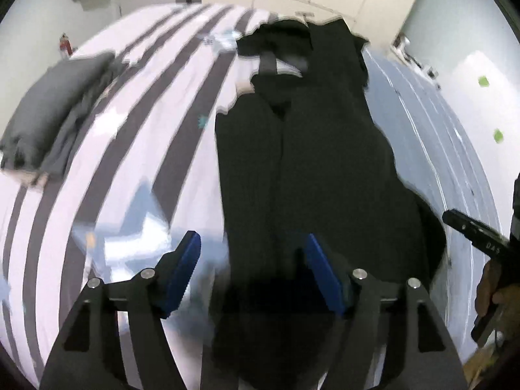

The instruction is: Fold clothes

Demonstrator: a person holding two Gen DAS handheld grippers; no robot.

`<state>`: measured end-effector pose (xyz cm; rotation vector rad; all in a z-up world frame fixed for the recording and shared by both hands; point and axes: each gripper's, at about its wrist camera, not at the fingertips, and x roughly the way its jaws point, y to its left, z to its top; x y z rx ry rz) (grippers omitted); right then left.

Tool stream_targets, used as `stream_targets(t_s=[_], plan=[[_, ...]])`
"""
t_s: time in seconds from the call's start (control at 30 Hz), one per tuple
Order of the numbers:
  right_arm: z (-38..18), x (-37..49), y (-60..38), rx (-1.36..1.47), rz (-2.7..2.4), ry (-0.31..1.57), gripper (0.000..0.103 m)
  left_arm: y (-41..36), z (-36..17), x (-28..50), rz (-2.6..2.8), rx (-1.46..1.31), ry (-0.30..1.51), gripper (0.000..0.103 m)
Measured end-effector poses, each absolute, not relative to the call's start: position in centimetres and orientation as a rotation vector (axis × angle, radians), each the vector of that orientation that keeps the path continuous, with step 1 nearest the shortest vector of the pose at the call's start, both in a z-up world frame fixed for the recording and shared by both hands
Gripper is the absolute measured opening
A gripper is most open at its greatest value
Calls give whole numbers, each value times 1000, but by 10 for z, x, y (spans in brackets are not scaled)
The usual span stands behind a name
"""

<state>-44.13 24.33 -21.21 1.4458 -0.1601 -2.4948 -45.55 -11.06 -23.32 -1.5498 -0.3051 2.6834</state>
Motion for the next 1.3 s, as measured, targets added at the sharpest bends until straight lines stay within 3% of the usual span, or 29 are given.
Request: stream_targets(t_s=[0.23,0.33,0.4,0.43,0.47,0.63,0.8,1.03,1.17,1.3], plan=[[-267,-526,214,1457,-2395,-281,43,-59,-262,-559,2590,-1585,-349,67],[-284,-546,203,1495,-2326,-259,42,-35,-277,-573,2563,-1608,-265,67],[-286,-546,200,1483,-2313,-235,18,-24,-288,-579,2548,-1630,-181,43],[-282,-542,203,1477,-2316,-219,13,-20,-291,-577,2544,-1642,-117,12],[-280,-540,201,1466,-2317,-212,7,-19,-292,-573,2556,-1638,-74,6],[-262,-528,181,1389,-2296,-225,5,-57,-270,-546,2622,-1531,-240,5],[-236,-500,135,1302,-2212,-270,3,-113,-235,-482,2709,-1512,-264,5],[-220,-442,25,1222,-2025,-186,3,-218,-223,-371,2839,-1733,-332,5],[-219,-442,26,1260,-2023,-354,10,-265,-243,-327,2842,-1917,-454,5],[-225,-457,70,1334,-2177,-383,32,-270,-248,-317,2842,-1939,-482,7]])
